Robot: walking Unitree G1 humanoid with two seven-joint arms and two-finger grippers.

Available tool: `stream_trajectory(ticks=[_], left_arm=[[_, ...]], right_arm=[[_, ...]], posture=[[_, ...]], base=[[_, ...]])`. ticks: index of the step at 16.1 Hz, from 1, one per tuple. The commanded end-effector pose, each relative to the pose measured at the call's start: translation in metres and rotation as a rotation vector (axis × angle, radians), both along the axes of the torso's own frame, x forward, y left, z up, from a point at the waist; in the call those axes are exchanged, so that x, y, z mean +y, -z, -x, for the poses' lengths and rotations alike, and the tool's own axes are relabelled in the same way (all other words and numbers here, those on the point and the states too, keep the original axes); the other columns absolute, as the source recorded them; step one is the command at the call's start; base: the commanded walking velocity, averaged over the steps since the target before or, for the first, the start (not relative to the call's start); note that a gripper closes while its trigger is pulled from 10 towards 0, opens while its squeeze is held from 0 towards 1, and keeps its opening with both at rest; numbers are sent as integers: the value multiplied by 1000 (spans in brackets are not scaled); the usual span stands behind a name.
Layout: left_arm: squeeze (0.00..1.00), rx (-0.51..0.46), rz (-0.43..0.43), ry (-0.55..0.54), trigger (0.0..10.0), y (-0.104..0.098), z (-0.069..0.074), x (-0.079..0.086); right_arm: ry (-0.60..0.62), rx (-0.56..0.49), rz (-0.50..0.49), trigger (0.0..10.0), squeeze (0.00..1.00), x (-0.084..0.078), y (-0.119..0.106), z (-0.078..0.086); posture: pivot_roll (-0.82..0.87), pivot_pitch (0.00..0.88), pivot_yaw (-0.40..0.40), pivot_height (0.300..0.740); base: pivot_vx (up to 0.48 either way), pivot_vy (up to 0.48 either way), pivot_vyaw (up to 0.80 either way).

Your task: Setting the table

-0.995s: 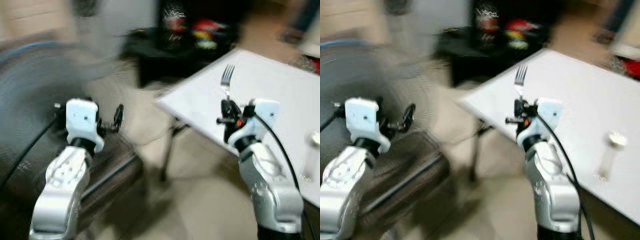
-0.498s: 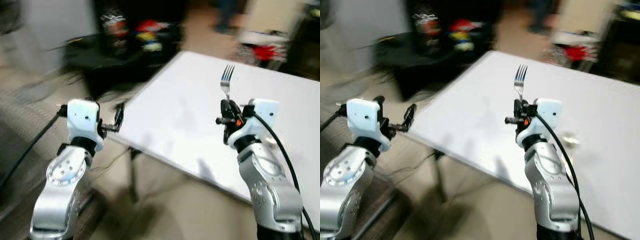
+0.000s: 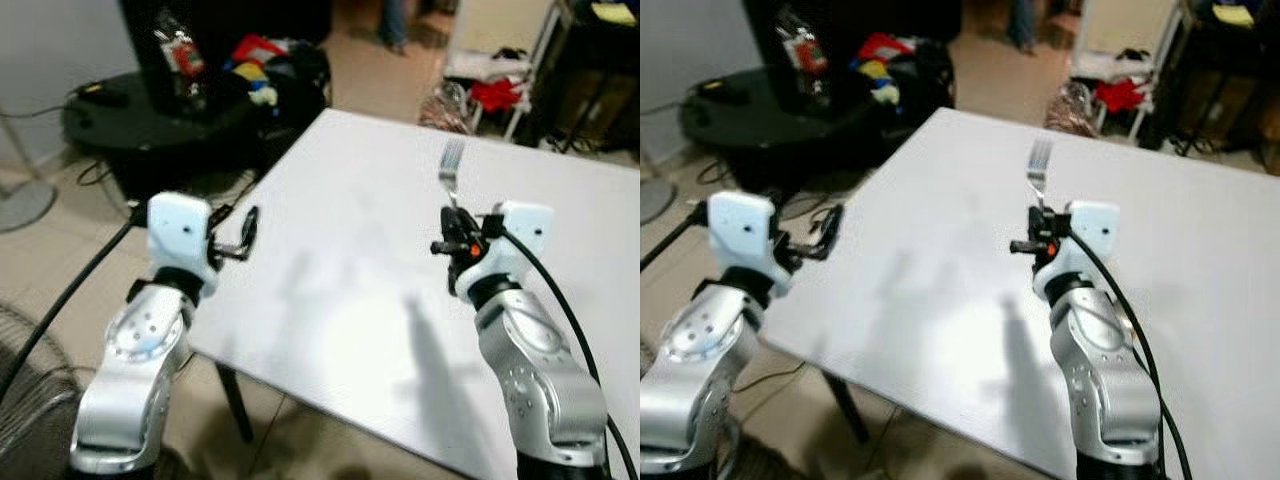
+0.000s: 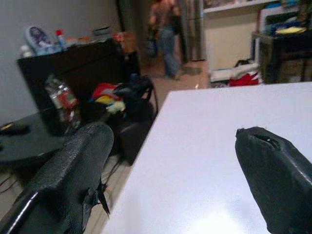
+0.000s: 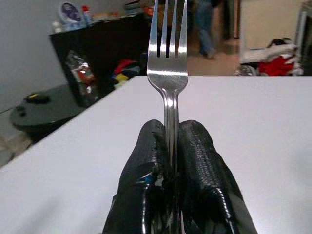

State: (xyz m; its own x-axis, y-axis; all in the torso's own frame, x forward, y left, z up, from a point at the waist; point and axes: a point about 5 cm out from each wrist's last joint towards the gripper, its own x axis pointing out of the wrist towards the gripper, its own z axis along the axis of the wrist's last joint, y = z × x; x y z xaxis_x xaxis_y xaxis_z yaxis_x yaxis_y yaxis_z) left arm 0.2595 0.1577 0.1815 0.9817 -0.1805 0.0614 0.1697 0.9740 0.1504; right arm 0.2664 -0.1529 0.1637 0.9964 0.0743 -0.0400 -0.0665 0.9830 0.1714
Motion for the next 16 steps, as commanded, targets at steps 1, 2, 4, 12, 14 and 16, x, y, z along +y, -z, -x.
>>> stream_trajectory(ticks=[1, 2, 4, 12, 14, 16], left_arm=[[0, 0, -6, 11, 10000, 0, 1, 0], [0, 1, -7, 14, 10000, 0, 0, 0], [0, 3, -9, 16, 10000, 0, -1, 1], [0, -8, -59, 38, 10000, -4, -1, 0], [0, -5, -15, 33, 10000, -4, -2, 0], [0, 22, -35, 107, 10000, -1, 0, -8]], right_arm=[[19, 15, -3, 10000, 0, -4, 1, 2], [18, 24, -6, 10000, 0, -3, 2, 3], [20, 36, -11, 10000, 0, -3, 3, 3], [4, 74, -7, 10000, 0, -1, 6, 1], [-8, 96, 9, 10000, 0, -1, 7, -2], [-27, 140, 53, 10000, 0, -1, 13, -9]], posture=[[54, 0, 46, 740], [55, 0, 48, 740], [57, 0, 50, 740], [66, 0, 47, 740], [65, 0, 47, 740], [64, 0, 48, 740]], base=[[0, 454, -681], [0, 480, -800], [0, 480, -800], [0, 180, -173], [0, -240, 0], [0, 0, 0]])
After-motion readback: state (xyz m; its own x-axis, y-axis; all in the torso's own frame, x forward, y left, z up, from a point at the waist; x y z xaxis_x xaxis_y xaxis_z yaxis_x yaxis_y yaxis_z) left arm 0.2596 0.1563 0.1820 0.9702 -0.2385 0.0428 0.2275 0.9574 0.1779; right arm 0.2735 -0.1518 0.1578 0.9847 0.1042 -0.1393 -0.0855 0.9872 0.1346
